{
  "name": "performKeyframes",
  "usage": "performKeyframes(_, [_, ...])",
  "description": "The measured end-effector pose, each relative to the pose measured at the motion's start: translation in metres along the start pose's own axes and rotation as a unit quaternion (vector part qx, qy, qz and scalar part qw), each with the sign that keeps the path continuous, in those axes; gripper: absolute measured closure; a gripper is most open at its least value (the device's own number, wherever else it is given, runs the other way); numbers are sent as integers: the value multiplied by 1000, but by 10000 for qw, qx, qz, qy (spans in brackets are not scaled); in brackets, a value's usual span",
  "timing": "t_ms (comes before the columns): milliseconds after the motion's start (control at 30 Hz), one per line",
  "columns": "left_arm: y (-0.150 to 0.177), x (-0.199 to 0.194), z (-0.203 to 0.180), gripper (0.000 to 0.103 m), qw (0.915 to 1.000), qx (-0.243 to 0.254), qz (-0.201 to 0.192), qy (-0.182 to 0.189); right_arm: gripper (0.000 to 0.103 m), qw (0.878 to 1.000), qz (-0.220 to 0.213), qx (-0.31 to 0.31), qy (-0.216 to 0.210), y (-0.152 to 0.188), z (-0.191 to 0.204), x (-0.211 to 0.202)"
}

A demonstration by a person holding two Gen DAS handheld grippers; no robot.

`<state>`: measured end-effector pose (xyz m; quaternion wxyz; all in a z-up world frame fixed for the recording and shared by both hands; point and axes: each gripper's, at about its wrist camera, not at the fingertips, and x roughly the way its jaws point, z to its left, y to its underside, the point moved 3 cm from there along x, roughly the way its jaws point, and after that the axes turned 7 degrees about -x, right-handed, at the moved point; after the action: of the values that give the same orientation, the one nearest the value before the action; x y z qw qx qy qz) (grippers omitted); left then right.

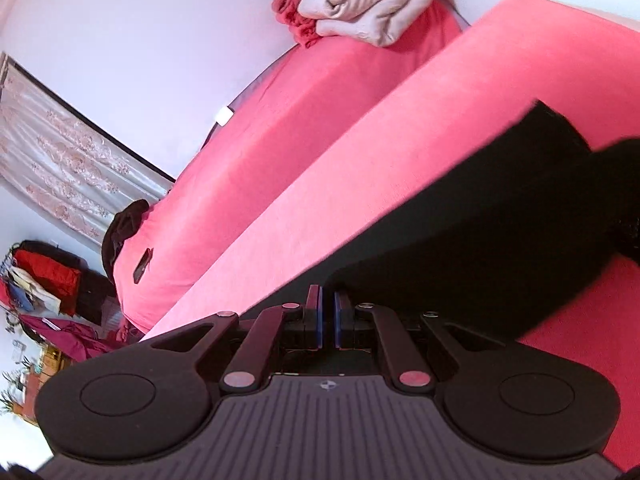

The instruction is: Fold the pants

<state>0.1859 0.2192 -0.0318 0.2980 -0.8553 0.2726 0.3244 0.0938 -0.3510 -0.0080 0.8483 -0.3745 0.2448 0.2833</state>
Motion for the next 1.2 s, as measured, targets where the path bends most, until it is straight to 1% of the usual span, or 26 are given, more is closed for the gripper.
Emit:
performKeyframes(67, [-7, 10, -5, 28, 9999, 94, 14, -41, 95, 10000, -2, 5, -10, -6, -2, 8])
performKeyframes(100, [-10, 14, -6, 27, 9999, 110, 15, -36, 95, 10000, -16, 0, 2, -9, -4, 11])
performKeyframes(167, [-16, 20, -8, 27, 9999, 137, -27, -12, 95, 10000, -40, 20, -3, -13, -8, 15])
performKeyframes(200, [-19, 22, -9, 46, 9998, 163, -59, 8, 95, 10000, -43, 45, 11, -15, -9, 18])
performKeyframes(333, [-31, 37, -11, 46, 9999, 142, -63, 2, 95, 9994, -53, 341, 31, -17, -20, 29])
performKeyframes(367, [-32, 42, -11, 46, 9999, 137, -36, -37, 101, 9994, -79, 342, 81, -17, -22, 32])
performKeyframes(400, [-32, 45, -11, 46, 9999, 144, 2, -57, 101, 9992, -134, 339, 142, -19, -24, 34])
performKeyframes(467, [-30, 50, -12, 35, 9998, 162, 112, -73, 101, 9987, -220, 423, 184, -23, -30, 39])
performKeyframes(500, [-28, 52, -13, 33, 9997, 167, 150, -89, 101, 9984, -223, 464, 234, -25, -33, 40])
performKeyframes(533, [-25, 52, -13, 27, 9996, 191, 179, -101, 101, 9982, -235, 475, 284, -26, -37, 39])
performKeyframes(633, [-18, 52, -15, 17, 9989, 362, 247, -170, 94, 9970, -422, 329, 554, -32, -43, 23])
performKeyframes(667, [-17, 51, -15, 16, 9983, 470, 274, -206, 82, 9961, -468, 226, 711, -33, -45, 16])
performKeyframes(700, [-15, 50, -15, 12, 9975, 589, 302, -232, 60, 9950, -494, 25, 867, -34, -46, 9])
performKeyframes(733, [-14, 49, -16, 8, 9966, 707, 328, -281, 50, 9927, -496, -273, 1066, -35, -45, 2])
performKeyframes(767, [-14, 48, -17, 7, 9955, 816, 354, -321, 43, 9888, -462, -596, 1285, -35, -42, -1])
performKeyframes(800, [-13, 46, -18, 5, 9945, 914, 379, -332, 43, 9834, -373, -957, 1498, -34, -39, -4])
performKeyframes(833, [-13, 43, -19, 2, 9935, 1010, 404, -337, 43, 9799, -277, -1234, 1546, -33, -34, -5])
performKeyframes(900, [-14, 39, -25, 0, 9905, 1246, 491, -303, 43, 9768, -14, -1712, 1283, -26, -20, -4])
performKeyframes(967, [-15, 38, -33, 0, 9831, 1665, 760, -87, 42, 9721, 313, -2173, 823, -17, 1, 5])
performKeyframes(1000, [-15, 38, -39, 0, 9778, 1889, 905, 14, 41, 9668, 512, -2445, 546, -12, 14, 11])
performKeyframes(1033, [-15, 39, -45, 0, 9705, 2149, 1082, 146, 41, 9598, 705, -2699, 311, -7, 27, 18])
performKeyframes(1133, [-10, 49, -61, 0, 9427, 2876, 1639, 417, 37, 9310, 1300, -3390, -377, 9, 66, 41])
performKeyframes(1200, [-8, 57, -69, 0, 9277, 3233, 1805, 476, 37, 9133, 1699, -3608, -826, 18, 85, 57])
